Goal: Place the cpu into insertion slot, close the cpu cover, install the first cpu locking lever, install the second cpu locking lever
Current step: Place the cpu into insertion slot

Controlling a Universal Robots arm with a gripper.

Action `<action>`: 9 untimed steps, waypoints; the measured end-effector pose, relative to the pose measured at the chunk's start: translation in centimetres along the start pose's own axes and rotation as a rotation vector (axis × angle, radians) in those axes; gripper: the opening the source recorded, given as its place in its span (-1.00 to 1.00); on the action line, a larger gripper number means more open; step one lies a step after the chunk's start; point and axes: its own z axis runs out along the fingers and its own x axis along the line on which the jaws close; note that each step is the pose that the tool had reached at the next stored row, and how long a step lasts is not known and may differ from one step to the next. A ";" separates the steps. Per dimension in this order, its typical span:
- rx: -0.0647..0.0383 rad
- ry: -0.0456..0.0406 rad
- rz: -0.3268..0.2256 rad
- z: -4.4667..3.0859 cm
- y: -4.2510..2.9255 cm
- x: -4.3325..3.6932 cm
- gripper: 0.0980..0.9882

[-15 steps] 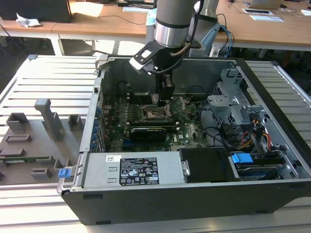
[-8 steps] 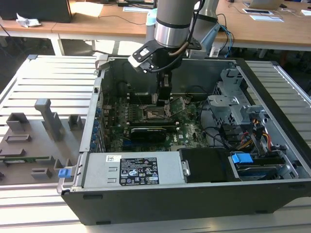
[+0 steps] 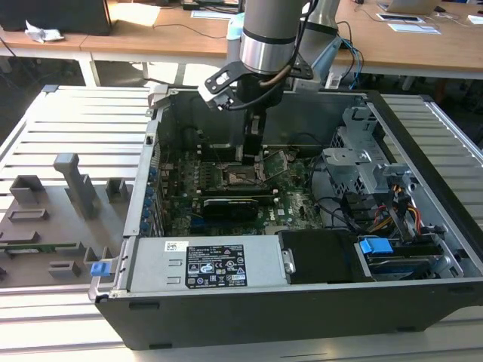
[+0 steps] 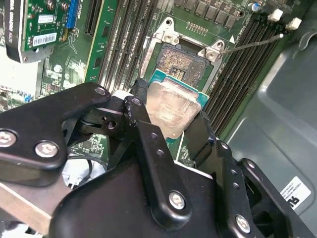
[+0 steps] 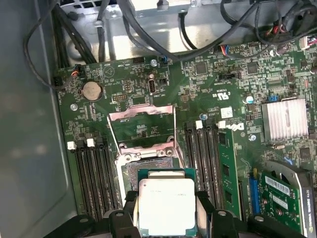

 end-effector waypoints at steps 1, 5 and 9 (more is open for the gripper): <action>0.000 -0.0002 0.011 0.00 0.00 0.00 0.00; 0.001 -0.0012 0.055 0.00 0.02 0.00 0.00; 0.002 -0.0039 0.112 0.00 0.07 0.01 0.00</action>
